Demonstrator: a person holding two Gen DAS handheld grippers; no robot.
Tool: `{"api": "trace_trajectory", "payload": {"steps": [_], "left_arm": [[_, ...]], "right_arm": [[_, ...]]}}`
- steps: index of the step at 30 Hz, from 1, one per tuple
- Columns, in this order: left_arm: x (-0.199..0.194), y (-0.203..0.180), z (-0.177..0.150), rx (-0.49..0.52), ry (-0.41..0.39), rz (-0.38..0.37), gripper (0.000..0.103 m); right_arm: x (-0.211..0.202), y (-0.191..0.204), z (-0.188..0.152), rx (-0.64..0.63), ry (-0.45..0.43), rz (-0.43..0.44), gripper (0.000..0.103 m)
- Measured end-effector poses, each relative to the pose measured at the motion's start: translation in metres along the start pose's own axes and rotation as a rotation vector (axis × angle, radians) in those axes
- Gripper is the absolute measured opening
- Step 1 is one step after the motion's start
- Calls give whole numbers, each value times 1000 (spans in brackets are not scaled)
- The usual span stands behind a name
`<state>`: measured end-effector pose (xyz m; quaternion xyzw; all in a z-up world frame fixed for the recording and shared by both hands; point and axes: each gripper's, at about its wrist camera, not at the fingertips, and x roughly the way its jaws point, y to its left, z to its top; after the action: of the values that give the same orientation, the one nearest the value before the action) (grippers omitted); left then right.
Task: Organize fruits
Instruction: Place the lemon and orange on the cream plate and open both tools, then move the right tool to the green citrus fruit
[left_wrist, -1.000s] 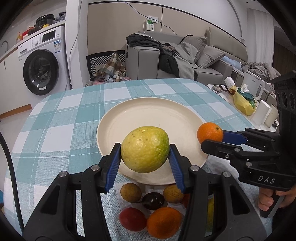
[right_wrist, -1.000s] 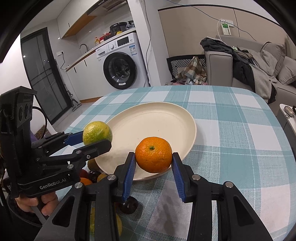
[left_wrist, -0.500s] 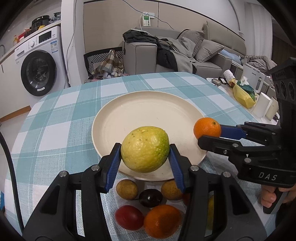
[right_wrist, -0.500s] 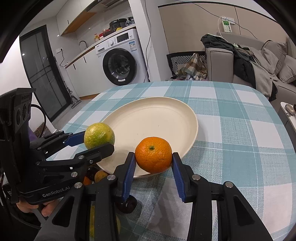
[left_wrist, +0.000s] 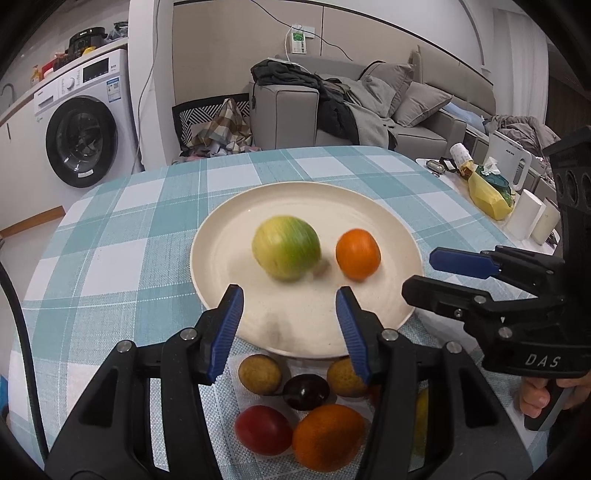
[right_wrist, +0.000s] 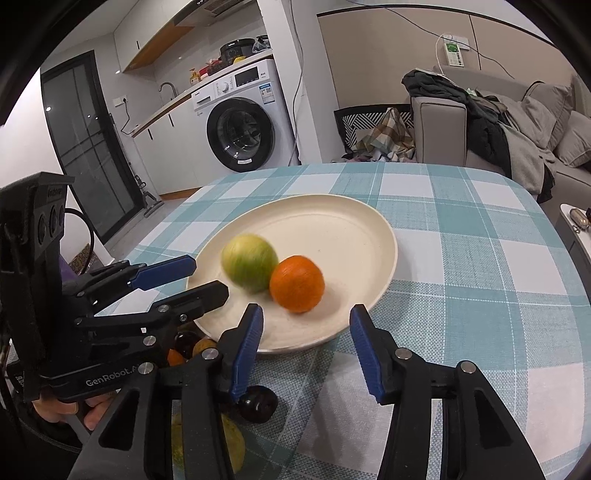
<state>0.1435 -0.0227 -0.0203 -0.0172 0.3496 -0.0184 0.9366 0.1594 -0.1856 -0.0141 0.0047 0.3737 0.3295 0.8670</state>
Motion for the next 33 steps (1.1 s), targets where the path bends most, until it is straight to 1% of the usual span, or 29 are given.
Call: {"api": "trace_trajectory", "payload": {"steps": [2, 4, 5, 6, 7, 8, 9, 11, 13, 23, 27, 30, 33], "left_arm": [[-2, 2, 0, -11, -1, -2, 60], [-7, 4, 0, -29, -14, -4, 81], [-10, 5, -1, -38, -23, 0, 86], [-13, 7, -2, -46, -32, 5, 88], [-15, 8, -3, -50, -35, 7, 91], [-17, 10, -4, -53, -33, 9, 94], [-19, 12, -6, -59, -33, 13, 100], [-25, 16, -9, -69, -46, 30, 102], [-30, 18, -11, -72, -44, 39, 102], [-74, 25, -33, -84, -86, 59, 102], [-83, 27, -41, -89, -87, 52, 102], [-85, 27, -44, -104, -86, 54, 102], [-85, 27, -50, -112, -75, 48, 102]], "right_arm": [[0, -1, -1, 5, 6, 5, 65], [-2, 0, -2, 3, 3, 7, 69], [-3, 0, -2, 1, -2, 4, 76], [-4, 1, -3, 0, -8, 4, 80], [-6, 1, -3, 0, -15, 9, 87], [-7, 1, -4, 1, -20, 15, 89], [-8, 1, -4, 3, -22, 16, 90], [-8, 1, -5, 11, -25, 17, 99], [-11, 0, -6, 21, -38, 24, 103], [-32, 11, -9, -5, -72, 11, 103], [-39, 14, -15, -2, -70, 4, 103], [-43, 16, -20, -9, -62, -14, 103], [-50, 17, -26, -1, -54, -13, 103]]}}
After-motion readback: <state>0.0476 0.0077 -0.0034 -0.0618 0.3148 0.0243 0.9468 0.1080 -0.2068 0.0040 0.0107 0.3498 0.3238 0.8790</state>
